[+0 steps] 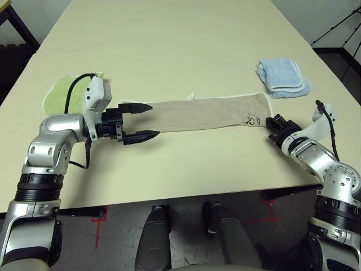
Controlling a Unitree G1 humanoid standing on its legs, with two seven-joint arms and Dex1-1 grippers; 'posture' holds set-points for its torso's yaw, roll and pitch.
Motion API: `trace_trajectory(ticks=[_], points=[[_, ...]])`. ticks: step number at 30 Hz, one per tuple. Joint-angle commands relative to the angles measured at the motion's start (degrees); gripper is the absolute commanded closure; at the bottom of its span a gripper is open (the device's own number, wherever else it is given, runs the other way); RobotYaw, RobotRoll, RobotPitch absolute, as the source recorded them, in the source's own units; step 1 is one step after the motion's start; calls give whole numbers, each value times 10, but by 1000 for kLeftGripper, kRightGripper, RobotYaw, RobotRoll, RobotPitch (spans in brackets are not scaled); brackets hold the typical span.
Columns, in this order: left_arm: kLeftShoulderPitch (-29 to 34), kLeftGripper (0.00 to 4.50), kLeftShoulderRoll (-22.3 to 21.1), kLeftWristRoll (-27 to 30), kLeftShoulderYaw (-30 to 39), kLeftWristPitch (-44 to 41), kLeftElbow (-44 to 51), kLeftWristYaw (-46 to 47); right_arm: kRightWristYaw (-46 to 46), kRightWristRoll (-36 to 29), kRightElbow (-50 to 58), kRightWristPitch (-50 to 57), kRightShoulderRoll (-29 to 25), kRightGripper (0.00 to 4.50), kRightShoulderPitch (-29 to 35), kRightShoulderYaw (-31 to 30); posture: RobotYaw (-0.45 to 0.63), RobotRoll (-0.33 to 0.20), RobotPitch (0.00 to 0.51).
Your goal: Fold the towel and set it aside.
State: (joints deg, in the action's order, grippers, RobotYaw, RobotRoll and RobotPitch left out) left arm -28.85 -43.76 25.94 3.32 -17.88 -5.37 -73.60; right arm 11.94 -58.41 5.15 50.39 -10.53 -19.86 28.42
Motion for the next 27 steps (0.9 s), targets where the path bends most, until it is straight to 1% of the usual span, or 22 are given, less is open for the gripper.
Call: trace_trajectory(ticks=[1, 7, 14, 20, 27], points=[[1, 0, -1, -8, -11, -1, 3, -1, -14, -28, 12, -15, 8, 4464, -1, 16, 107, 0, 215], [-1, 0, 1, -9, -12, 0, 1, 0, -26, -67, 23, -30, -1, 4464, -4, 35, 104, 0, 214], [-1, 0, 4, -10, -14, 0, 1, 3, -32, -115, 42, -33, -3, 4464, -20, 24, 106, 0, 214], [1, 0, 3, -8, -15, -1, 3, 7, -35, -135, 49, -26, -1, 4464, -26, -7, 109, 0, 212], [5, 0, 2, -5, -14, -4, 13, 14, -43, -148, 44, -18, 11, 4464, -39, -54, 139, 0, 203]])
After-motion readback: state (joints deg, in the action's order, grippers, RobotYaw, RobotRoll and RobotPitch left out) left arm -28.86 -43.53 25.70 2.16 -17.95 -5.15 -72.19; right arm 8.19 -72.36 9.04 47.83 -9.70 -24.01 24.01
